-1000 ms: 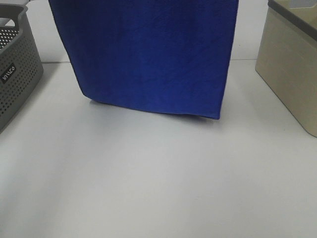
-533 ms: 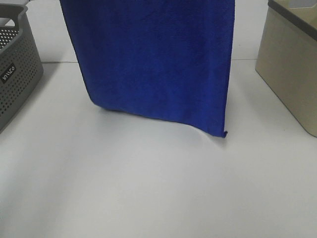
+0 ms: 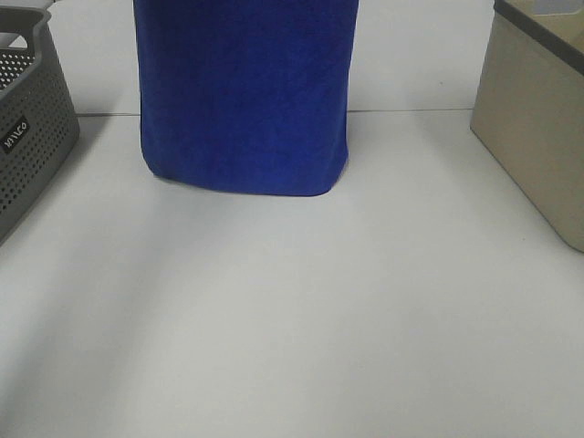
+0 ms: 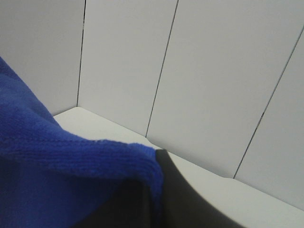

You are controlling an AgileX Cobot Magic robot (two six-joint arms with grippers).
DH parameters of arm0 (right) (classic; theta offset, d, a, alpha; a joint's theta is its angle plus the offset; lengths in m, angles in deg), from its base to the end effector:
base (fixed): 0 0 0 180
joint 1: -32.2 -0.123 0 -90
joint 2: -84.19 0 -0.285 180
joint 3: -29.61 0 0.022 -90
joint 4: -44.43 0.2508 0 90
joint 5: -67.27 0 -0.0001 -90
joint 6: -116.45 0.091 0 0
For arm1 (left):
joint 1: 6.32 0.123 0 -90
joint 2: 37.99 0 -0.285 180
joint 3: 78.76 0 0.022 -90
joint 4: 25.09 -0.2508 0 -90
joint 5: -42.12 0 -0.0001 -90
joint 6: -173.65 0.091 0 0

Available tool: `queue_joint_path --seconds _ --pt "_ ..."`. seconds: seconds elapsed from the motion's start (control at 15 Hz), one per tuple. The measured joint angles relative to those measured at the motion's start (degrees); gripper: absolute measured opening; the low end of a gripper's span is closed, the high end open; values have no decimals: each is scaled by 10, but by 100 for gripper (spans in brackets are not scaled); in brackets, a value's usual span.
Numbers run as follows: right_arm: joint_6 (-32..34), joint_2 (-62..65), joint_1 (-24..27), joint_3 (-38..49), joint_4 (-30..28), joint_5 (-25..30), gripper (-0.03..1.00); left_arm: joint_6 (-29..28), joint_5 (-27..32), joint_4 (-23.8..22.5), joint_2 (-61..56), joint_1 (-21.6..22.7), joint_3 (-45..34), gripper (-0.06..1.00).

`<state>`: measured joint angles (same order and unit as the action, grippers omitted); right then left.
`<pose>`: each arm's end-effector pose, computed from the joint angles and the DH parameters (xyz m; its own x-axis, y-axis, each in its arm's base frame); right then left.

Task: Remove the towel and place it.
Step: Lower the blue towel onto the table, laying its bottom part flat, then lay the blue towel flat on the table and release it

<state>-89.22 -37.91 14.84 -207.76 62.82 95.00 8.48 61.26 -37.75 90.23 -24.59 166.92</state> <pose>0.4339 0.1497 0.4893 0.0497 -0.1514 -0.9872 -0.4329 0.8875 -0.1579 0.4564 -0.1438 0.4958 0.2396 0.3947 -0.8870 0.1537 0.8867 0.4360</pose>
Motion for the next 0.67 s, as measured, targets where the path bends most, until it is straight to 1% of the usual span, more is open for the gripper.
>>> queue_joint_path --seconds 0.07,0.2,0.33,0.53,0.67 --pt "-10 -4 5 0 7 -10 2 0 -28 -7 11 0 0 0" --pt "-28 -5 10 0 13 -23 2 0 -52 -13 18 0 -1 0" --pt "-30 -5 10 0 19 -27 2 1 -56 -19 19 0 0 0" --pt "-34 -4 10 -5 19 -30 2 2 -57 -38 19 2 37 0" --pt "-38 -4 9 -6 30 21 2 2 11 -37 14 2 44 0"
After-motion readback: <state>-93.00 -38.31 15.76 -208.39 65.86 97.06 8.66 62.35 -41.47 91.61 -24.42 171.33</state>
